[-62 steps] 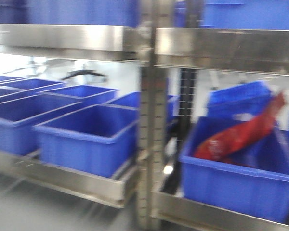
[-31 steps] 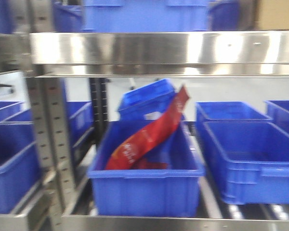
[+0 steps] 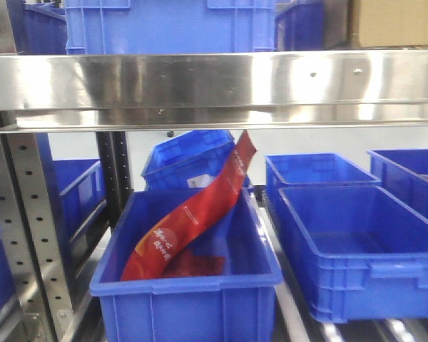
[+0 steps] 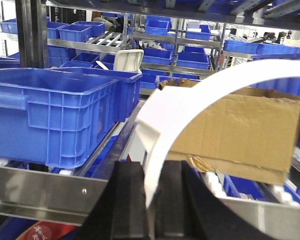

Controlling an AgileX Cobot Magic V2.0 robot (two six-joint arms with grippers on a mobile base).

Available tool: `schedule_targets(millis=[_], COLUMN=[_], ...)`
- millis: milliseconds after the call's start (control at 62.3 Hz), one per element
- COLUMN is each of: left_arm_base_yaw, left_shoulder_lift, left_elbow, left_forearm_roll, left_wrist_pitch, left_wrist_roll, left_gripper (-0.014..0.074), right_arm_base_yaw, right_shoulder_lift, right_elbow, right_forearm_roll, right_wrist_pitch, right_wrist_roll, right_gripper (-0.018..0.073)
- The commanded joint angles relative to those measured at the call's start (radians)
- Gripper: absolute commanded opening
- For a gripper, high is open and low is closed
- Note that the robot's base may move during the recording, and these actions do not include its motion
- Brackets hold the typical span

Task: Grab PVC pipe and place in blue bin
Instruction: 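Drive up to the shelf and stop in front of a blue bin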

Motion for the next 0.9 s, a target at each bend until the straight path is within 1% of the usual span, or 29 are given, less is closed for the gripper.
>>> schedule_targets(millis=[0,883], left_arm_base_yaw=[-0.007,-0.007], left_shoulder_lift=[-0.003,-0.003], left_elbow=[-0.001,-0.001], left_forearm_roll=[0.002,0.002], left_wrist_pitch=[-0.03,-0.03], left_wrist_roll=[-0.003,-0.003], left_gripper=[-0.0111,-0.0111], right_arm_base_yaw=[0.001,0.001], right_shoulder_lift=[-0.003,-0.003], right_elbow=[0.001,0.001], right_forearm_roll=[-0.008,-0.008], right_wrist_pitch=[-0.028,-0.028], right_wrist_roll=[-0.006,-0.006], right_gripper=[-0.0162,-0.0162])
